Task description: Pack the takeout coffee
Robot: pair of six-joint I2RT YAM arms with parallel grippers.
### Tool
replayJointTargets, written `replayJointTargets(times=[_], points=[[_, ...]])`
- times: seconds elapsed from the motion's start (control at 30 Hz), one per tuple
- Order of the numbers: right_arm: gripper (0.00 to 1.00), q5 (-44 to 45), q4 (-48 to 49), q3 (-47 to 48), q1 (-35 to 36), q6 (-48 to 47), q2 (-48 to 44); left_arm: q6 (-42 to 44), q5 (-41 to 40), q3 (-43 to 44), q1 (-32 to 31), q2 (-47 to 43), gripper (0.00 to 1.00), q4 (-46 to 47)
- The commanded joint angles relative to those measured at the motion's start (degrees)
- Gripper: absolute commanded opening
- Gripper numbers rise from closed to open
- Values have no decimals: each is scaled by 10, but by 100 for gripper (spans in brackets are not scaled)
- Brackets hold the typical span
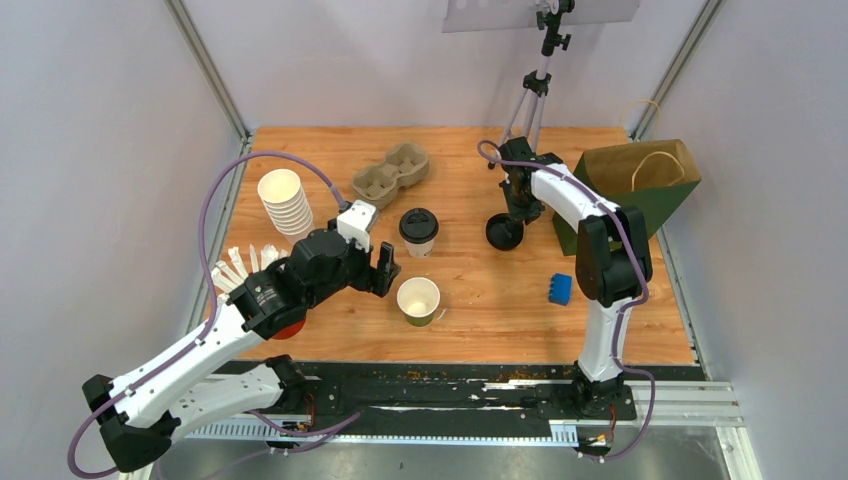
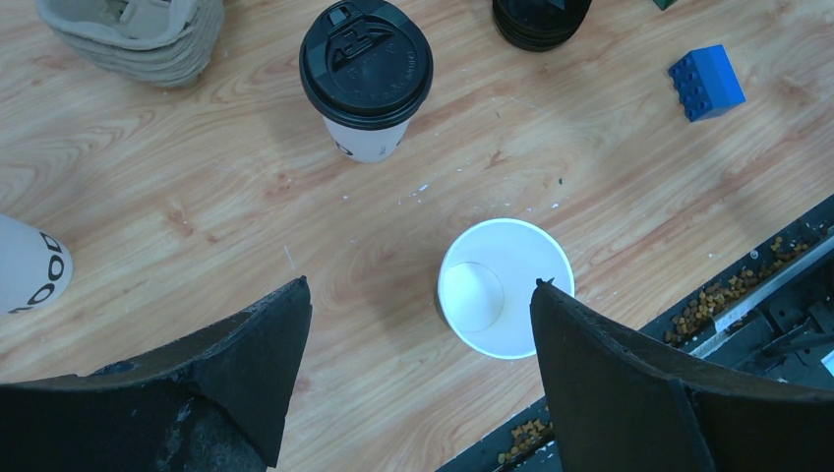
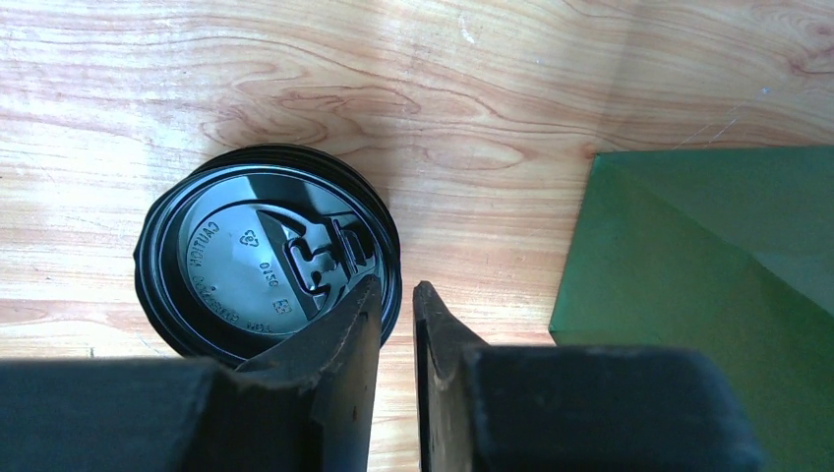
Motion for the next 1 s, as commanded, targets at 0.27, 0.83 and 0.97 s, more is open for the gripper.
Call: replayJointTargets(times=[0.27, 0.83, 0.97], points=[[20, -2, 13, 12, 4, -3, -2, 7, -2, 15, -2, -4, 89, 4], [19, -5, 15, 10, 5, -4, 5, 7, -4, 11, -2, -5, 89, 5], [19, -5, 16, 9, 4, -4, 6, 7, -4, 12, -2, -6, 89, 5]])
